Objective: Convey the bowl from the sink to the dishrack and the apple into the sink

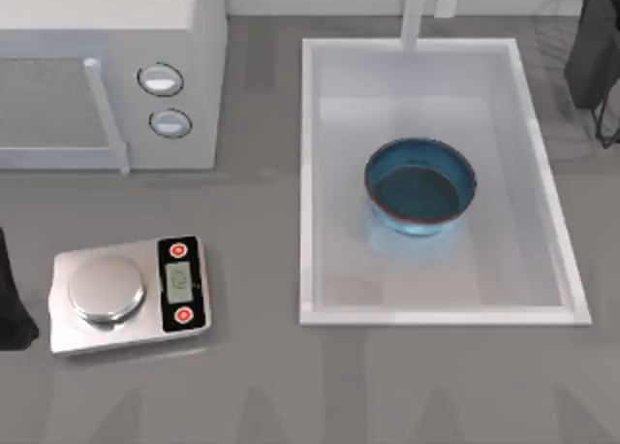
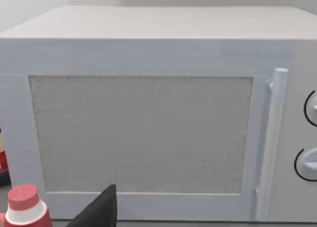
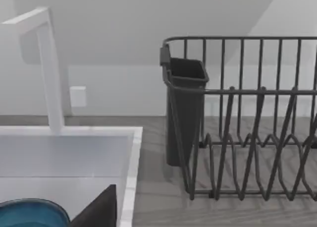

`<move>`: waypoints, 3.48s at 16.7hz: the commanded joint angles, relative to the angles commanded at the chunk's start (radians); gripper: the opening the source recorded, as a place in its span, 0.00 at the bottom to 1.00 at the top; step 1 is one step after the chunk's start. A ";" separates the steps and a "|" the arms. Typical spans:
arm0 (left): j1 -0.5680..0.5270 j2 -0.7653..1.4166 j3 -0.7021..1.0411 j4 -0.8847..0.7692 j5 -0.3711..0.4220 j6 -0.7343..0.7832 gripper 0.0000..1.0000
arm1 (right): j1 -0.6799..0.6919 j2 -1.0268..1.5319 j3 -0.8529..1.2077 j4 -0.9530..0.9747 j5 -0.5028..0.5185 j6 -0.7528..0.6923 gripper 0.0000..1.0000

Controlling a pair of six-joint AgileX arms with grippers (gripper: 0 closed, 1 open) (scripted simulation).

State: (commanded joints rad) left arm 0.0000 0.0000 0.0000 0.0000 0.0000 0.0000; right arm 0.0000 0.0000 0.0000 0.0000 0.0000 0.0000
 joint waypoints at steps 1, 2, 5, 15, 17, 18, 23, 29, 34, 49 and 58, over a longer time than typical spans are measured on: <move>0.000 0.000 0.000 0.000 0.000 0.000 1.00 | 0.000 0.000 0.000 0.000 0.000 0.000 1.00; 0.000 0.000 0.000 0.000 0.000 0.000 1.00 | 0.000 0.000 0.000 0.000 0.000 0.000 1.00; 0.000 0.000 0.000 0.000 0.000 0.000 1.00 | 0.006 0.050 0.054 -0.015 0.009 0.002 1.00; 0.000 0.000 0.000 0.000 0.000 0.000 1.00 | 0.129 0.823 0.727 -0.354 0.015 0.104 1.00; 0.000 0.000 0.000 0.000 0.000 0.000 1.00 | 0.169 1.056 0.903 -0.477 0.003 0.149 1.00; 0.000 0.000 0.000 0.000 0.000 0.000 1.00 | 0.190 1.176 0.992 -0.542 -0.003 0.173 1.00; 0.000 0.000 0.000 0.000 0.000 0.000 1.00 | 0.298 1.777 1.457 -0.866 -0.027 0.303 1.00; 0.000 0.000 0.000 0.000 0.000 0.000 1.00 | 0.420 2.339 2.041 -1.146 0.004 0.438 1.00; 0.000 0.000 0.000 0.000 0.000 0.000 1.00 | 0.494 2.603 2.411 -1.240 0.074 0.512 1.00; 0.000 0.000 0.000 0.000 0.000 0.000 1.00 | 0.508 2.805 2.516 -1.103 0.112 0.525 1.00; 0.000 0.000 0.000 0.000 0.000 0.000 1.00 | 0.503 2.862 2.507 -1.043 0.112 0.520 0.77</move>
State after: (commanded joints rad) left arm 0.0000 0.0000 0.0000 0.0000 0.0000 0.0000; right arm 0.5029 2.8617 2.5068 -1.0427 0.1121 0.5202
